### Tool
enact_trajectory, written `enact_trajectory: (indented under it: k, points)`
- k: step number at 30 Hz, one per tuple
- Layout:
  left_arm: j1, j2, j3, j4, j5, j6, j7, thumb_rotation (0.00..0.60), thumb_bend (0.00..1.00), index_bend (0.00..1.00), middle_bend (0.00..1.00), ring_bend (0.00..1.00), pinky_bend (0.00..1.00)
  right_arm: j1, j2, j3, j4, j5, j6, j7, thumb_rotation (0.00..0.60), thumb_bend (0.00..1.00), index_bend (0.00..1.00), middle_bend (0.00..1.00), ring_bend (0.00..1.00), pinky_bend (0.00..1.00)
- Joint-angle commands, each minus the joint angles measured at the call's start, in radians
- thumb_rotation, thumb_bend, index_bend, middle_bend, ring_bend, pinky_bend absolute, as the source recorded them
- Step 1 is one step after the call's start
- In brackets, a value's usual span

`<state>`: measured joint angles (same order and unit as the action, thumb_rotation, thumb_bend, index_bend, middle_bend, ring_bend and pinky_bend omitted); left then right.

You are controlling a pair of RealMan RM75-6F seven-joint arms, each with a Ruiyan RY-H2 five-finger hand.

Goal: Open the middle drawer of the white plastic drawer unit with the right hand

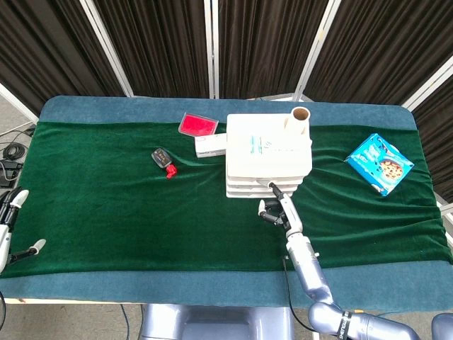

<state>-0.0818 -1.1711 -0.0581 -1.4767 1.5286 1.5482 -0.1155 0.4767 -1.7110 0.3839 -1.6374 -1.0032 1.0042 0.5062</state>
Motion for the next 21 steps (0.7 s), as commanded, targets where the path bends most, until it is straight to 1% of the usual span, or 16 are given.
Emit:
enact_trajectory:
  k: [1, 5, 11, 16, 21]
  points:
    - [0.000, 0.000, 0.000, 0.000, 0.000, -0.001, 0.000, 0.600, 0.16, 0.00, 0.00, 0.00, 0.00, -0.004, 0.002, 0.001, -0.007, 0.000, 0.003, -0.001, 0.600, 0.59, 0.14, 0.91, 0.90, 0.72]
    - [0.000, 0.000, 0.002, -0.002, 0.003, 0.000, 0.003, 0.600, 0.16, 0.00, 0.00, 0.00, 0.00, -0.004, 0.008, -0.002, -0.018, 0.003, -0.014, 0.004, 0.600, 0.59, 0.14, 0.91, 0.90, 0.72]
    - [0.000, 0.001, 0.003, -0.003, 0.003, -0.001, 0.002, 0.600, 0.16, 0.00, 0.00, 0.00, 0.00, 0.003, 0.018, 0.012, -0.024, 0.024, -0.076, 0.052, 0.600, 0.60, 0.17, 0.91, 0.90, 0.72]
    - [-0.001, 0.000, 0.003, -0.001, 0.004, -0.003, 0.000, 0.600, 0.16, 0.00, 0.00, 0.00, 0.00, 0.007, 0.023, 0.020, -0.018, 0.025, -0.096, 0.071, 0.600, 0.60, 0.18, 0.91, 0.90, 0.72]
    - [-0.001, 0.000, 0.003, -0.001, 0.003, -0.003, 0.001, 0.600, 0.16, 0.00, 0.00, 0.00, 0.00, 0.001, 0.034, 0.017, -0.032, 0.016, -0.106, 0.087, 0.600, 0.60, 0.21, 0.91, 0.90, 0.72]
